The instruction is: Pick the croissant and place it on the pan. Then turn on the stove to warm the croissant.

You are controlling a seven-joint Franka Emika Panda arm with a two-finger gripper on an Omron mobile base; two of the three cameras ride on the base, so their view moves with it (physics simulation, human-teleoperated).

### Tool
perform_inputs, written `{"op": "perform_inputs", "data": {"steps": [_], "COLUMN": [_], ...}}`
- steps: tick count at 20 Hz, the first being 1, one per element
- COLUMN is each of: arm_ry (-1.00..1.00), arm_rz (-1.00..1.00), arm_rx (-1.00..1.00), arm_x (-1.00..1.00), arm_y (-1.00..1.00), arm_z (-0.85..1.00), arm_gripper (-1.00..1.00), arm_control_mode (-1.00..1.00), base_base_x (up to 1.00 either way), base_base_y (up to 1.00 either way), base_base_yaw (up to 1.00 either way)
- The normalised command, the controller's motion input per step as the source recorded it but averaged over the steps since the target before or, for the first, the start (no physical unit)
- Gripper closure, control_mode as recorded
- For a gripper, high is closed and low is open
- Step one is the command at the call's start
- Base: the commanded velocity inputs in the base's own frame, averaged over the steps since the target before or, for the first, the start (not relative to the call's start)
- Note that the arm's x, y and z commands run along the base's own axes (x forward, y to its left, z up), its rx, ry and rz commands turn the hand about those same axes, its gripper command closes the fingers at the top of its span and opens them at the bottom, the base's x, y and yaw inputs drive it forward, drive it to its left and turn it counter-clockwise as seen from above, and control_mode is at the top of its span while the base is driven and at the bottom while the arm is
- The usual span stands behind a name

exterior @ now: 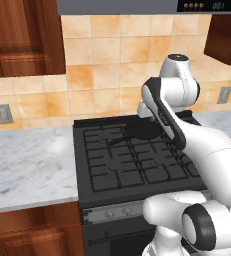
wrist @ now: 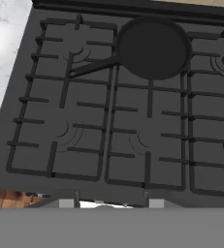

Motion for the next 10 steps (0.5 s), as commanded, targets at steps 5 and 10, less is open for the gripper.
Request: {"op": "perform_inputs", "data": {"steps": [5, 10], "arm_ry": [-0.04, -0.02], "arm_rz": [0.00, 0.00], "arm_rx": [0.06, 0.02], "arm_x": [-0.02, -0.02], "arm_y": [-0.33, -0.45], "arm_z": [0.00, -0.12], "arm_gripper": [-1.00, -1.00], "arm_control_mode": [-1.00, -1.00], "base_base_x": [0.00, 0.00], "base_base_y": [0.00, 0.00], "base_base_yaw": [0.00, 0.00]}}
